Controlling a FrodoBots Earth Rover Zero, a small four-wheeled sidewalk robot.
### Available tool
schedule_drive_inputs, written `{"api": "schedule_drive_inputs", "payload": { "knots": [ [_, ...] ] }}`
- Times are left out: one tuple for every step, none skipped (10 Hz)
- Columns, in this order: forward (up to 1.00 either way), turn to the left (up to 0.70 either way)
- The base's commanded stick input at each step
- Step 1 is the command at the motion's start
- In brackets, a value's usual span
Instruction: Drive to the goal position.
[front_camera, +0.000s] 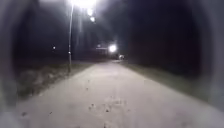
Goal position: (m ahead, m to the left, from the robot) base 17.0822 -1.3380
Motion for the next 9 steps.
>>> {"api": "schedule_drive_inputs", "payload": {
  "knots": [
    [1.00, 0.16],
    [1.00, 0.25],
    [1.00, 0.08],
    [1.00, 0.00],
    [1.00, 0.00],
    [1.00, 0.00],
    [1.00, 0.00],
    [1.00, 0.00],
    [1.00, 0.00]
  ]
}}
